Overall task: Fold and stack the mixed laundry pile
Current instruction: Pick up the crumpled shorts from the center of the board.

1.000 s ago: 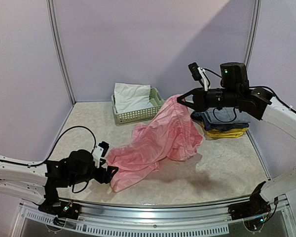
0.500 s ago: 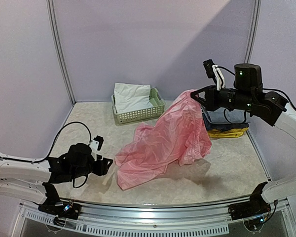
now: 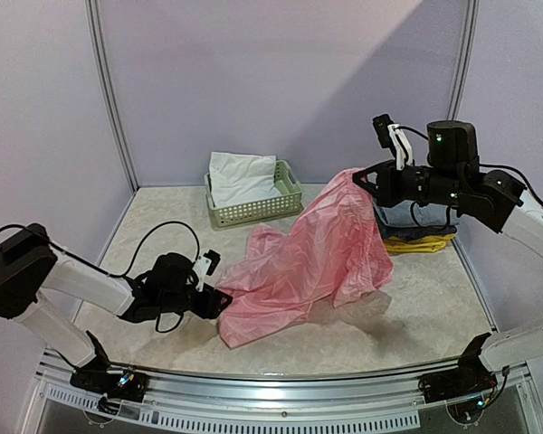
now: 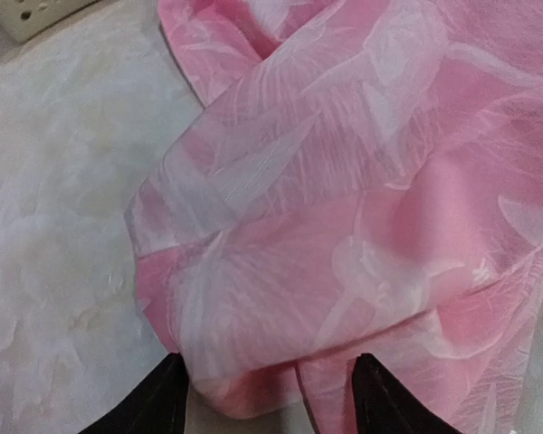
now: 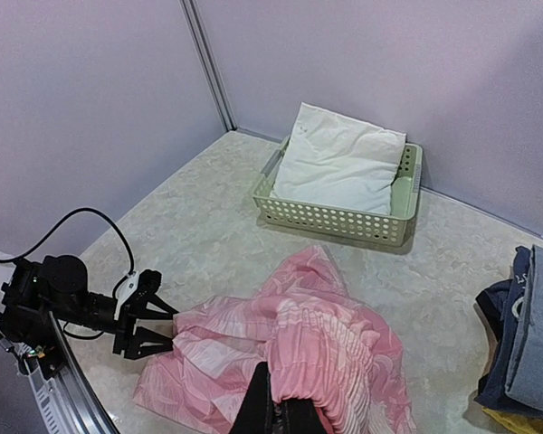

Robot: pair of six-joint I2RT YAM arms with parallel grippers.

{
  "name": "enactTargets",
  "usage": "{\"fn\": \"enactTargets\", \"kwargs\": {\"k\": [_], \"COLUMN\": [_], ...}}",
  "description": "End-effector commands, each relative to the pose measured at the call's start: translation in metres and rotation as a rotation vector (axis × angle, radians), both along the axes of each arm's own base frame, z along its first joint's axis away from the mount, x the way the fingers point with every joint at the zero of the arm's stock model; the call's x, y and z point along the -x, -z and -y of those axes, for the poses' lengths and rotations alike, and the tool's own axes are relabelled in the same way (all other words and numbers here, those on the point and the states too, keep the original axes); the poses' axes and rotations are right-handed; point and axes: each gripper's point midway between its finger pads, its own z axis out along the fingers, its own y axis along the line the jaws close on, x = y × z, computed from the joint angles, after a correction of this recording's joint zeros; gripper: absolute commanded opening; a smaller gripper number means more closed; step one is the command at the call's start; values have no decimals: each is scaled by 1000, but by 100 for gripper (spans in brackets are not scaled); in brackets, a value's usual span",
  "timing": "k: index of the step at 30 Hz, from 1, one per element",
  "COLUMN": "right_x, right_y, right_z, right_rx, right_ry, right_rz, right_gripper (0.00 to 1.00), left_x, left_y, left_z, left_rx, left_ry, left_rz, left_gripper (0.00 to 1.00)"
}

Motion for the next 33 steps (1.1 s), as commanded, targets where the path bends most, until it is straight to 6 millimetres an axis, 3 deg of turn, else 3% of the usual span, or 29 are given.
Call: {"fn": "enactTargets", "kwargs": {"k": [1,3,6,7,9,12,16,19,24,27,33], "right_x": [-3,-4,-6,-8,-11,-17,-19,-17,-7,-1,7], "right_y": [-3,-3,-4,-5,-7,-15,-42,-64,-100,-114,-126], "right_z": [9,11,13,14,16,20,20,21,26,29,38], "right_rx": [7,11,11,11,10,-3,-53,-87,-139,-158,-166], "right_ry": [29,36,49,58,75,109,122,121,108,100,107], "right_rz": [29,31,36,40,44,53,89,123,184,212,249], "right_gripper": [0,0,0,0,0,0,0,0,1,1,1], "left_x": [-28,-36,-47,-50,-56,-66,-72,-66,-44,-32,-20], "left_y": [-11,-9,-6,-9,-23,-59,-131,-187,-263,-296,-334], "left_z": [16,17,21,22,20,3,-21,-40,-77,-94,-112], "left_rx": [41,36,15,13,7,-37,-52,-25,19,26,28], "left_ry": [15,6,8,8,-15,-98,-201,-264,-348,-373,-408], "left_rz": [62,65,68,74,105,168,283,362,470,522,582], "left_gripper": [57,41,4,0,0,0,0,0,0,0,0]}}
